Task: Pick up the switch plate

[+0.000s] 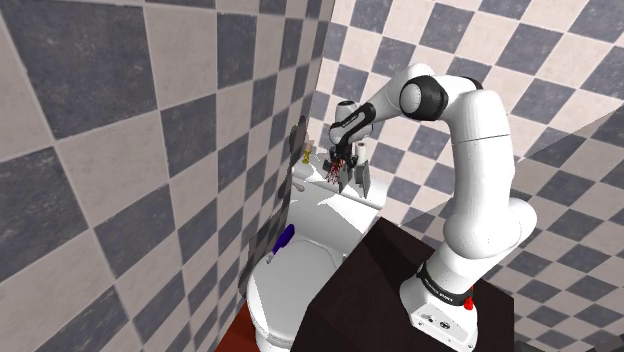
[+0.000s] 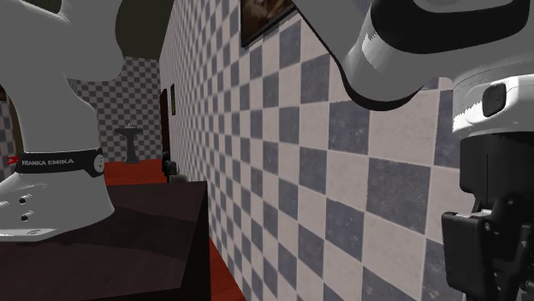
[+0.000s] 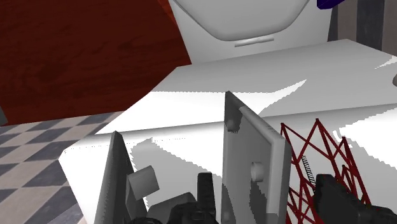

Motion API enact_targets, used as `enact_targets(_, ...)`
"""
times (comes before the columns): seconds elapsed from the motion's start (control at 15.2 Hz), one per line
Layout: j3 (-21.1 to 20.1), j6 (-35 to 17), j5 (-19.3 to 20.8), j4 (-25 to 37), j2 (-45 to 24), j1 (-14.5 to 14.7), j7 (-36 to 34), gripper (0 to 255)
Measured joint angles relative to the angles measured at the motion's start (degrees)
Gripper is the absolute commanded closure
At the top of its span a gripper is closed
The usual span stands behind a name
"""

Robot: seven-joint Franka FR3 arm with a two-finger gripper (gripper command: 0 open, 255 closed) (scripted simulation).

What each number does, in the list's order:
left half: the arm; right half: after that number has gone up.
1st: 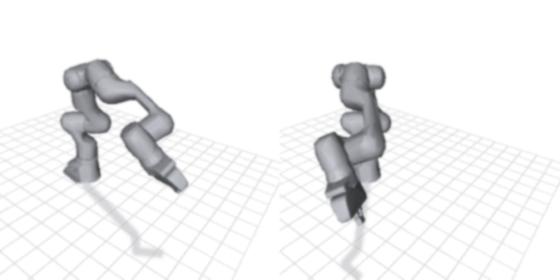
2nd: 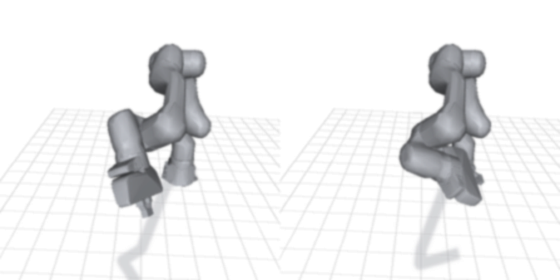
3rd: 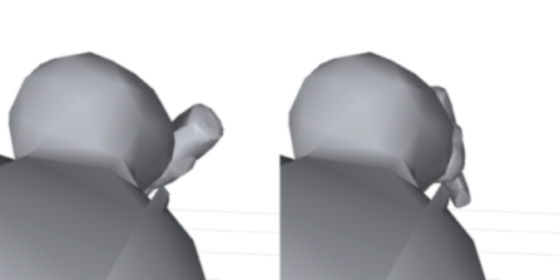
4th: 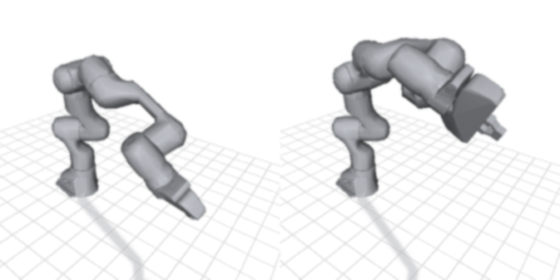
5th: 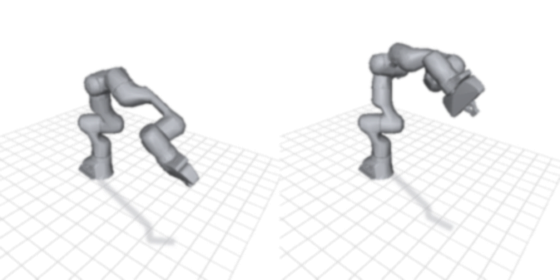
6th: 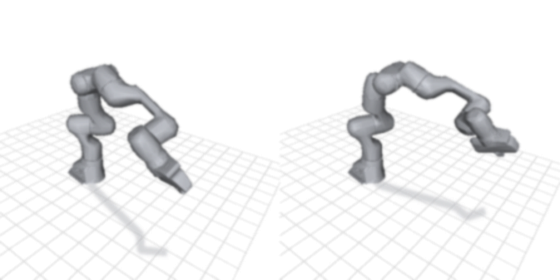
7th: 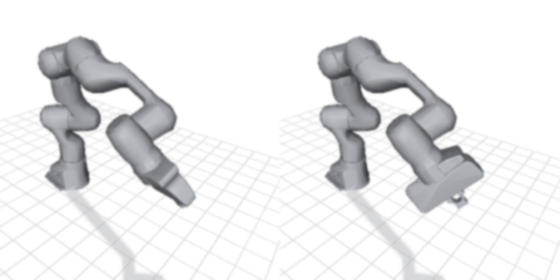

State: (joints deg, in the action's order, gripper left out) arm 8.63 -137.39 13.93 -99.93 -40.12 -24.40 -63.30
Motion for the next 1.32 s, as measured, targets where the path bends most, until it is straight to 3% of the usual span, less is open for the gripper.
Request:
enact_targets(0.66, 0.03, 0.14, 0.01, -0.1, 0.18, 0.03, -0.03, 255)
enact_targets(1.32, -0.05, 4.87, -0.24, -0.34, 5.34, 0.22, 1.2, 255)
